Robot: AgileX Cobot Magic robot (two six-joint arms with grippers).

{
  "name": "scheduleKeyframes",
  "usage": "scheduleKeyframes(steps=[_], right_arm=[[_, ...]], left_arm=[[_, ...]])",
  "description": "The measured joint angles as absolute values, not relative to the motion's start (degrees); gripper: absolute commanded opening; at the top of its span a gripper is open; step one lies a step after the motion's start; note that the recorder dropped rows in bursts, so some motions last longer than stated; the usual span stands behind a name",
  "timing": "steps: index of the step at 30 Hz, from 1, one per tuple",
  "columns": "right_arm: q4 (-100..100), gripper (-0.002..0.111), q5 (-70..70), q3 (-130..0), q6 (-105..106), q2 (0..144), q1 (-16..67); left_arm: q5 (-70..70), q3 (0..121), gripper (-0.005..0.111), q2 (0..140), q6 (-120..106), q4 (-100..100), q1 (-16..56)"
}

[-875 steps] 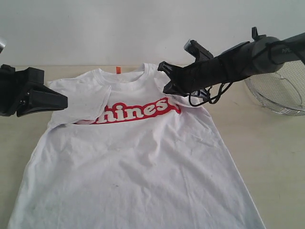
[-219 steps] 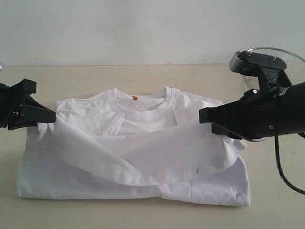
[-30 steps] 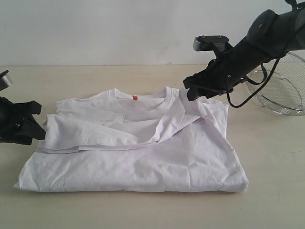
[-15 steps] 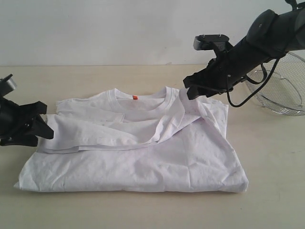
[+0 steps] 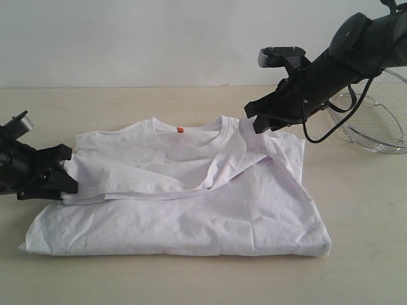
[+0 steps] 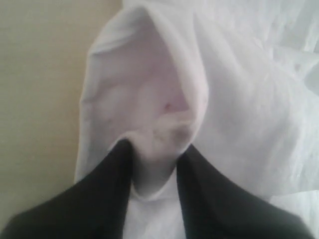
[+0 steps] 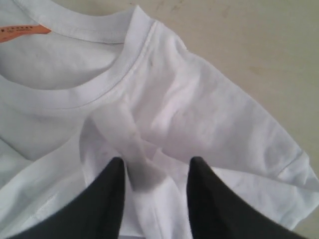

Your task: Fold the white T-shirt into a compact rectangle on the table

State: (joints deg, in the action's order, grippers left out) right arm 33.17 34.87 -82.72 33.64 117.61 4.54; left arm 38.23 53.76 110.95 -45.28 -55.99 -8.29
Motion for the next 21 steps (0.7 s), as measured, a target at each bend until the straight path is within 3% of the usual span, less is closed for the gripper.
scheduleKeyframes(steps=[2,21], right_arm=[[33.17,-0.001,34.87,-82.72,33.54,117.61,4.54],[26.46,0.0,34.4,-82.72,26.17,117.61,4.54]], left_arm=[[37.99,53.76,0.005,110.95,-45.68,-56.6,-8.29],[38.38,58.47,0.005,110.95,-51.97,-65.5,-8.17]])
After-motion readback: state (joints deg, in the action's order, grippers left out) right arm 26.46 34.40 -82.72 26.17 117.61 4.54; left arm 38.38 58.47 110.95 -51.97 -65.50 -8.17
